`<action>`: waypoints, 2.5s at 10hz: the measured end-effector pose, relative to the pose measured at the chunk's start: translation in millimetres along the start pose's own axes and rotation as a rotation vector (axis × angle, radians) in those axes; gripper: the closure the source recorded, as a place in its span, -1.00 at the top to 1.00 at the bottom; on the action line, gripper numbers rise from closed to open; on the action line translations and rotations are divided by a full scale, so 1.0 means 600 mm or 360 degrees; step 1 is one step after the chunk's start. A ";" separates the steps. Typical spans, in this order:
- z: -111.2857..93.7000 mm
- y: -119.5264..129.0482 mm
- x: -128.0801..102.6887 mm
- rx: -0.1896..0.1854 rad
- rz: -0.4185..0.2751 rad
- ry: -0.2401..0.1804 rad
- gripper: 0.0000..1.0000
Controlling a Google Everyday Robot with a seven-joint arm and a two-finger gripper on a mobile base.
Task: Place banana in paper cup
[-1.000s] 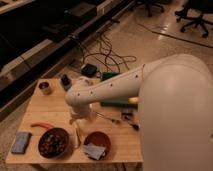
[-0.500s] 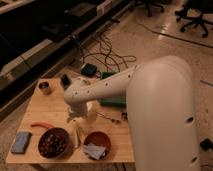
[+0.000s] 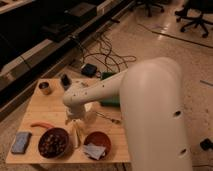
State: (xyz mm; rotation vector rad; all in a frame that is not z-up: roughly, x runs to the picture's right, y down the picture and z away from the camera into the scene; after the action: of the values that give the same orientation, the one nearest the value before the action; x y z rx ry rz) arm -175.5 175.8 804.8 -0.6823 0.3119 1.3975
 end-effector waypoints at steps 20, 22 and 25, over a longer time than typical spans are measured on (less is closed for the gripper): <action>-0.062 0.057 -0.079 0.0150 -0.0192 0.0131 -1.00; -0.145 0.087 -0.131 0.0219 -0.0278 0.0039 -1.00; -0.255 0.111 -0.214 0.0283 -0.0359 -0.0087 -1.00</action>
State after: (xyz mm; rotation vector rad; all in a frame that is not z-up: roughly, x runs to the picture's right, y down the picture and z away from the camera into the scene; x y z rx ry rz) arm -233.0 -17.3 744.5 -0.5149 0.3021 1.1563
